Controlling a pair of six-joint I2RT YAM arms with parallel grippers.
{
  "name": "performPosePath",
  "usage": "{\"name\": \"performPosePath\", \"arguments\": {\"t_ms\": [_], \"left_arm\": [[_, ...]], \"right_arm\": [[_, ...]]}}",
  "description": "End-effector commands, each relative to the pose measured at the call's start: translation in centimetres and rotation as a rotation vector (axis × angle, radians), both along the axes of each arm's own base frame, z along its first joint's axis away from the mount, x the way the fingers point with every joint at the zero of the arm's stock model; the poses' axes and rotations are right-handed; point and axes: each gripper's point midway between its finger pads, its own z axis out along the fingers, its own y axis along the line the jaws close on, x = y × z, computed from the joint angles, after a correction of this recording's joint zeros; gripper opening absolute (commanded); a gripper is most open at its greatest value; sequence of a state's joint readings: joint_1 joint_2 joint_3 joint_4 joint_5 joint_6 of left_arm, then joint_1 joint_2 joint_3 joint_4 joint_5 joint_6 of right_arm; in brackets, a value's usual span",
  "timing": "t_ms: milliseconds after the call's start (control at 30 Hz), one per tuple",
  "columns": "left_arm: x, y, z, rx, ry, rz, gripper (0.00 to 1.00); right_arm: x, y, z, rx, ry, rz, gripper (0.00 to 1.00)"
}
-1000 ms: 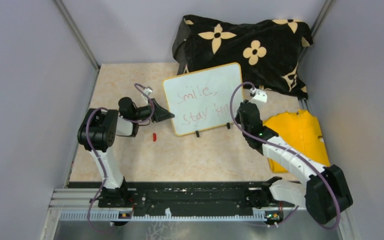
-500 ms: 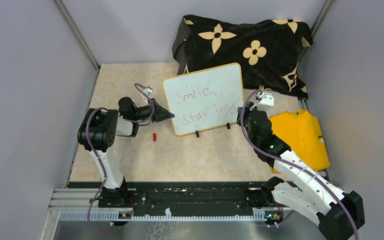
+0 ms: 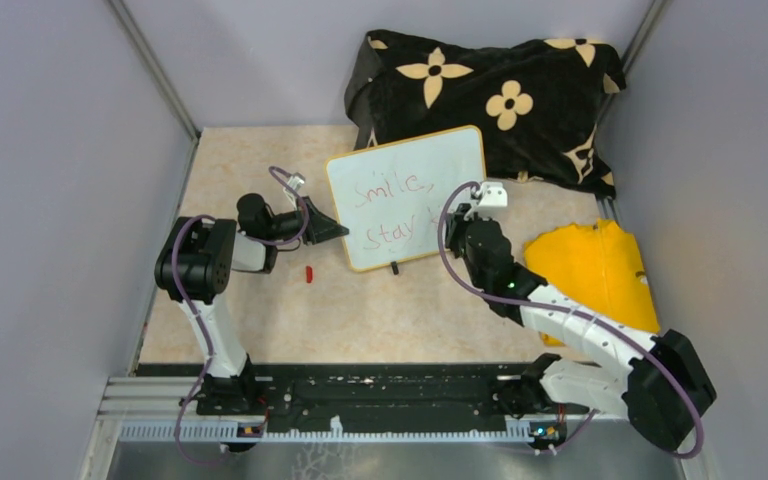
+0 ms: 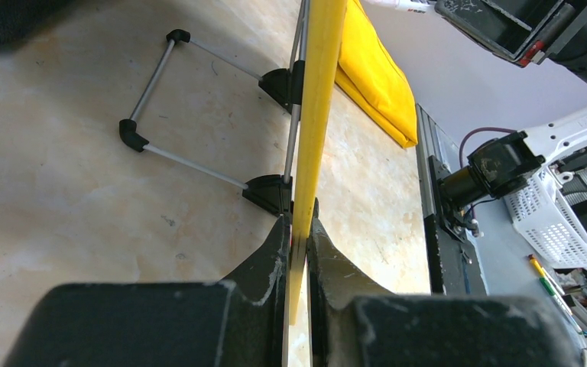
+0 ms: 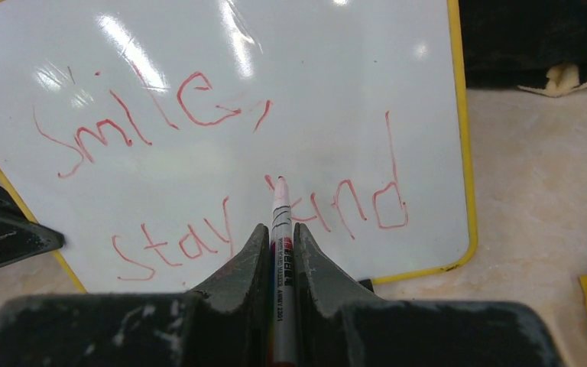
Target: Write a sentence on the whiteboard
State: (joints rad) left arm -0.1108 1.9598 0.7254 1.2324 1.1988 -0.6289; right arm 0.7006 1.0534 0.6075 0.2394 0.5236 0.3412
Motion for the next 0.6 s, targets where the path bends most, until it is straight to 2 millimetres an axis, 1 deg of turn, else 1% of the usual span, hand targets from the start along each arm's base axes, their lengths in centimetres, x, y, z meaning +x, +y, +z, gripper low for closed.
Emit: {"name": "performPosePath", "arguments": {"t_ms": [0, 133, 300, 567], "left_arm": [[0.1, 0.0, -2.1, 0.025, 0.103, 0.024, 0.03], [0.1, 0.0, -2.3, 0.025, 0.107, 0.026, 0.03], [0.1, 0.0, -2.2, 0.025, 0.106, 0.025, 0.03], [0.1, 0.0, -2.4, 0.026, 0.113, 0.025, 0.03]], "right_arm": [[1.2, 1.4, 3.7, 0.106, -0.092, 0.003, 0.00], [1.7, 1.6, 3.0, 0.109, -0.076, -0.006, 0.00], [2.4, 0.9, 1.9, 0.124, -0.044, -0.033, 0.00], [2.9, 0.3, 1.3, 0.136, -0.030, -0.039, 0.00]]}}
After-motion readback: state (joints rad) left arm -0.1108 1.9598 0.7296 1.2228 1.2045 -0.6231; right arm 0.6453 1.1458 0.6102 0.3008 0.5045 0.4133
